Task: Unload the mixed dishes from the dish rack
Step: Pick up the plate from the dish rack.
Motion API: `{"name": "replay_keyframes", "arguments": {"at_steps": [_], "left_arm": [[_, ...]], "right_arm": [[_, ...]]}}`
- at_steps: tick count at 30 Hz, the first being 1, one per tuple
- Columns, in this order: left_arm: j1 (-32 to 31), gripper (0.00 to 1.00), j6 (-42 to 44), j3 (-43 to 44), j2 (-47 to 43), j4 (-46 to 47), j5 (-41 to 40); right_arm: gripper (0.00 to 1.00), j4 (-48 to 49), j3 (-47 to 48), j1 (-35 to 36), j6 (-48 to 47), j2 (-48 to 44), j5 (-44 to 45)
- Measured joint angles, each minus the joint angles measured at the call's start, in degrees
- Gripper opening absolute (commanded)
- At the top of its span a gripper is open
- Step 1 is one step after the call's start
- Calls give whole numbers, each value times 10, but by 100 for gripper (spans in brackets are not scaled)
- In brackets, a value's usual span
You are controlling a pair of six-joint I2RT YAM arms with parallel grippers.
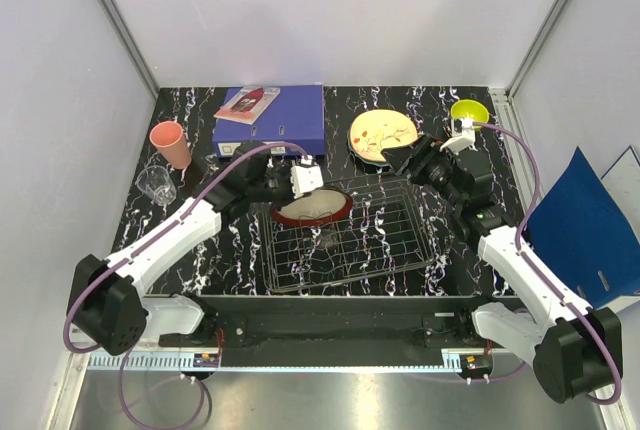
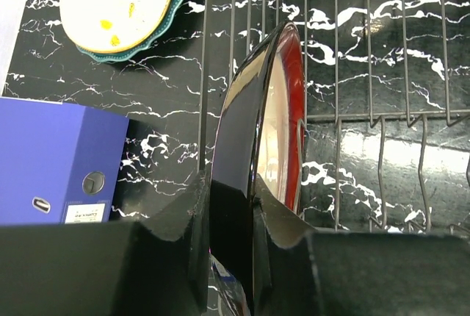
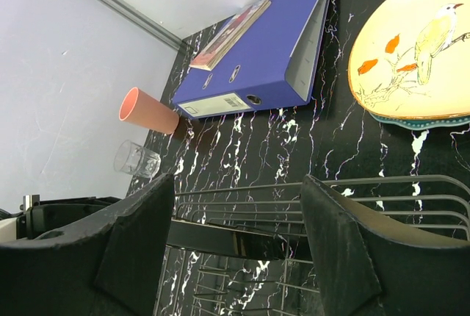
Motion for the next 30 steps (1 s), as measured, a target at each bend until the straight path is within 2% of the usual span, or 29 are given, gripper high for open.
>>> {"name": "replay_keyframes", "arguments": {"at_steps": [10,16,19,21,23,25,27,28,30], "left_arm": [[2,0,16,70,-14,-78,-3],[2,0,-22,95,-74,-39,0],[2,0,-95,98,-108,24,-33],[0,0,-187,123,-115,52,-96],[4,0,-260,176,-99,35,-150],[21,0,-353,305,-42,-42,-193],[59,0,-451,388,7,-54,-194],[80,0,-504,396,17,-37,-187],[120,0,-606,355,16,14,-156]], "right_arm": [[77,0,-2,0,7,0,0],[77,0,-2,0,10,-1,0],[77,-3,-1,0,11,-7,0],[77,-10,2,0,12,-17,0],[76,-13,8,0,15,-24,0],[76,-14,20,0,23,-27,-4],[76,-12,30,0,34,-26,-15],[77,-8,34,0,40,-25,-20],[77,-1,41,0,54,-21,-33]]}}
